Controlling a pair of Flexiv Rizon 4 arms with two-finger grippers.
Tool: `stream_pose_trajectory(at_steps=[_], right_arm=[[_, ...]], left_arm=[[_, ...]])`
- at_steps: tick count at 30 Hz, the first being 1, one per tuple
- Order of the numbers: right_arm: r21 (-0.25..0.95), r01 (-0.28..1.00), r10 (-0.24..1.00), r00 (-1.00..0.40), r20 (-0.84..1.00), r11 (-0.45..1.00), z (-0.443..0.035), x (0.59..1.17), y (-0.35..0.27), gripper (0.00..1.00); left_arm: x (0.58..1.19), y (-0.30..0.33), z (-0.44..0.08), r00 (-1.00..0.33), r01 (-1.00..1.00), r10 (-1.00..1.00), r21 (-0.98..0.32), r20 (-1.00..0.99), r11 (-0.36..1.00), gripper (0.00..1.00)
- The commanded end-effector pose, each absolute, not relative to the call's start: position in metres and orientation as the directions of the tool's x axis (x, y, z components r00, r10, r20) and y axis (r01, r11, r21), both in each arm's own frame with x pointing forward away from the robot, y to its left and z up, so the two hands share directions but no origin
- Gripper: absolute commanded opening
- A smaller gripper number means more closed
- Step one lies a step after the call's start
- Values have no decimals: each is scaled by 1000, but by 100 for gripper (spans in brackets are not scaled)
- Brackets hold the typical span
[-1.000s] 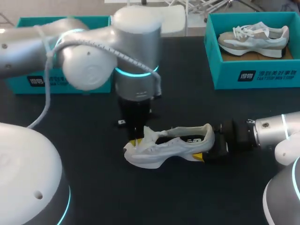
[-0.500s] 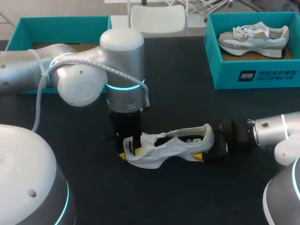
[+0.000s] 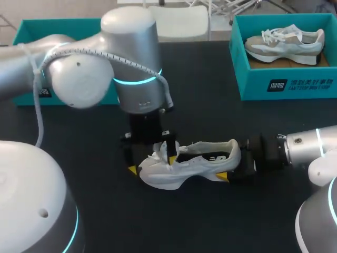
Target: Take the shoe out of the shoebox, open the shoe tongue, remove and reinsert the insole, then place the shoe into the shoebox
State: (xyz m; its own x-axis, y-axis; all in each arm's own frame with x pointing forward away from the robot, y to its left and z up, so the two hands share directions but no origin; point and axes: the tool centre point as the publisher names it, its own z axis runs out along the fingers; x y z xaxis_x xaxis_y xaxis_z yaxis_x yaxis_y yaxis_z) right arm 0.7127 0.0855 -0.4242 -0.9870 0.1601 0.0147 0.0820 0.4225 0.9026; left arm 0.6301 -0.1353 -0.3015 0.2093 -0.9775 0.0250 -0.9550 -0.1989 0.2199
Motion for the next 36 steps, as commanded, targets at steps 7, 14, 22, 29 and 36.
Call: stream_pose_trajectory(at_steps=[7,14,22,29,36], right_arm=[[901,83,163,-987,14,425,-430,713,89,0],[901,83,163,-987,14,425,-430,713,89,0],[901,83,163,-987,14,425,-430,713,89,0],[901,83,163,-987,14,425,-430,713,89,0],[901,83,163,-987,14,425,-430,713,89,0]], left_arm=[[628,-147,-234,-363,-930,-927,30,94,367,100],[624,-157,-192,-844,-529,-535,95,44,843,100],[624,-157,-192,-844,-529,-535,95,44,843,100],[624,-157,-192,-844,-529,-535,95,44,843,100],[659,-189,-223,-942,-306,-302,-2,146,952,100]])
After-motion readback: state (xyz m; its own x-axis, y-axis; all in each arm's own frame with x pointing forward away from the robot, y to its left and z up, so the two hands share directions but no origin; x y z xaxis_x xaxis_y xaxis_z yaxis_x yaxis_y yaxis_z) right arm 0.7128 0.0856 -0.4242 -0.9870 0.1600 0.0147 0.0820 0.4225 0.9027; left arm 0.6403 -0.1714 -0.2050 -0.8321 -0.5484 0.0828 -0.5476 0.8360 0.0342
